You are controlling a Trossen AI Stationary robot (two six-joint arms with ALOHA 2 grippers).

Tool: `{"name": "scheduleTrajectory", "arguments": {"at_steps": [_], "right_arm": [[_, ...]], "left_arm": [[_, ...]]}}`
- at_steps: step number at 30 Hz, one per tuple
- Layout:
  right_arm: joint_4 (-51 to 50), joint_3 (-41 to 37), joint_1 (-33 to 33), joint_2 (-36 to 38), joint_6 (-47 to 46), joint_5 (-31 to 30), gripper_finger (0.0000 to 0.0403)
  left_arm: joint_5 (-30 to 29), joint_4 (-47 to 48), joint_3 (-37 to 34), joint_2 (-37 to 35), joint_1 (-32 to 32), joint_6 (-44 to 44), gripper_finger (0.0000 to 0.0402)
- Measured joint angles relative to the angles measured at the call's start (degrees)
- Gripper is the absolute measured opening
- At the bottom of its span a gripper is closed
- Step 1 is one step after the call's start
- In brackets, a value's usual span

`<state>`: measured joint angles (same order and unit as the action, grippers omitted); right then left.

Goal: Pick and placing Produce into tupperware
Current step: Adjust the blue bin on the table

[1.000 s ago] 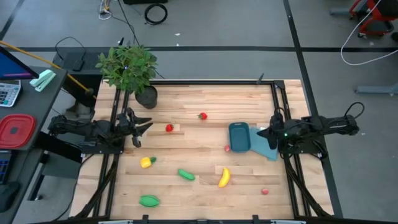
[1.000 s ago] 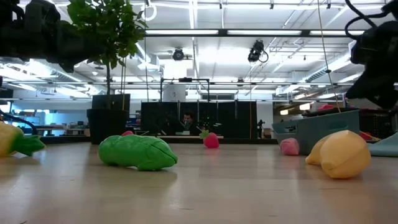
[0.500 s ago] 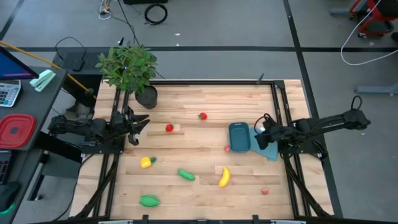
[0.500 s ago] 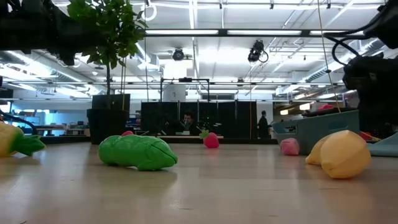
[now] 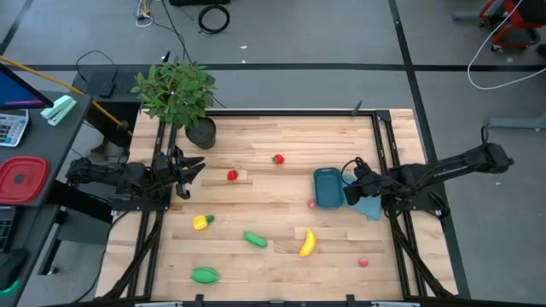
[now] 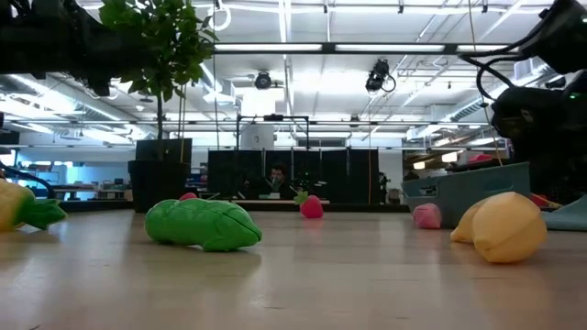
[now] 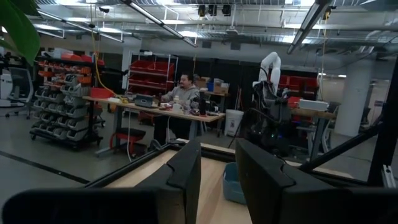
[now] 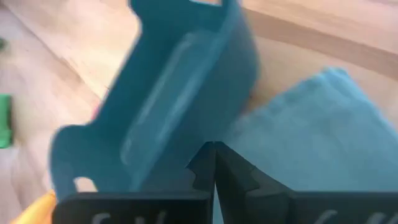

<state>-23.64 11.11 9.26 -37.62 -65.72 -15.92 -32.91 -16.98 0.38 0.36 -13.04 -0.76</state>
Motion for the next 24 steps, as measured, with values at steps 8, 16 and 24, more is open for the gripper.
{"name": "scheduleTrajectory", "arguments": {"at_steps": [8, 16, 24], "right_arm": [[7.49, 0.09, -0.57, -5.21, 2.49, -0.36, 0.0016], [16.46, 0.09, -3.38, -8.44, 6.97, -0.51, 0.0016], [17.62, 0.09, -4.29, -7.20, 10.24, 3.03, 0.0016]], "left_arm": [[0.00, 0.03, 0.00, 0.00, 0.00, 0.04, 0.0107], [0.00, -0.02, 0.00, 0.00, 0.00, 0.62, 0.0107], [0.00, -0.39, 0.00, 0.00, 0.00, -0.08, 0.0107]]}}
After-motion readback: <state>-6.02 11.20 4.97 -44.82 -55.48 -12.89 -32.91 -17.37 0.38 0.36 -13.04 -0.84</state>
